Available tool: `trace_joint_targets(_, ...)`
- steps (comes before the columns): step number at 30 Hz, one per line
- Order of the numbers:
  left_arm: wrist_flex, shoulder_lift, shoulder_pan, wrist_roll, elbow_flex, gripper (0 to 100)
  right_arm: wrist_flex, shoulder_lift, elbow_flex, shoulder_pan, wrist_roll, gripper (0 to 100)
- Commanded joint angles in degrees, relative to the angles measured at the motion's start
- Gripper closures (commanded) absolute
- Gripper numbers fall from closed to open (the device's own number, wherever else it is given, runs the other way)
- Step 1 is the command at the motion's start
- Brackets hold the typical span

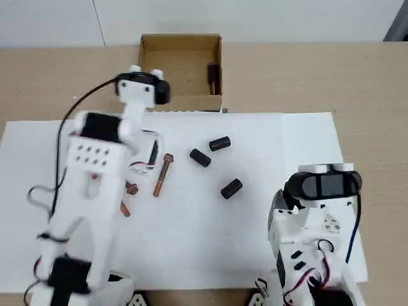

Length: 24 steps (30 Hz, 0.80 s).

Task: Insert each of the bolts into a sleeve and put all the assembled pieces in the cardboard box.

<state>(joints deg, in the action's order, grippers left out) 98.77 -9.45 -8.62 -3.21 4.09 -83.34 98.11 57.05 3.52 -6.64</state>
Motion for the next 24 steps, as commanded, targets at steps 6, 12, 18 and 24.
trace_joint_targets(6, 0.1, 12.9, -2.3, 0.3, -8.9, 99, 1.4, 0.8, -0.3, -0.3, -0.2, 99.5)
trace_joint_targets(12, -0.7, 20.3, -1.9, 0.4, -11.7, 95, 1.4, 0.8, -0.3, -0.3, -0.3, 99.5)
trace_joint_targets(18, -1.3, 25.4, -1.9, 2.0, -15.5, 90, 1.4, 0.9, -0.3, -0.3, -0.3, 99.5)
trace_joint_targets(24, -4.7, 30.4, -1.4, 5.4, -15.8, 90, 1.4, 0.9, -0.3, -0.3, -0.3, 99.5)
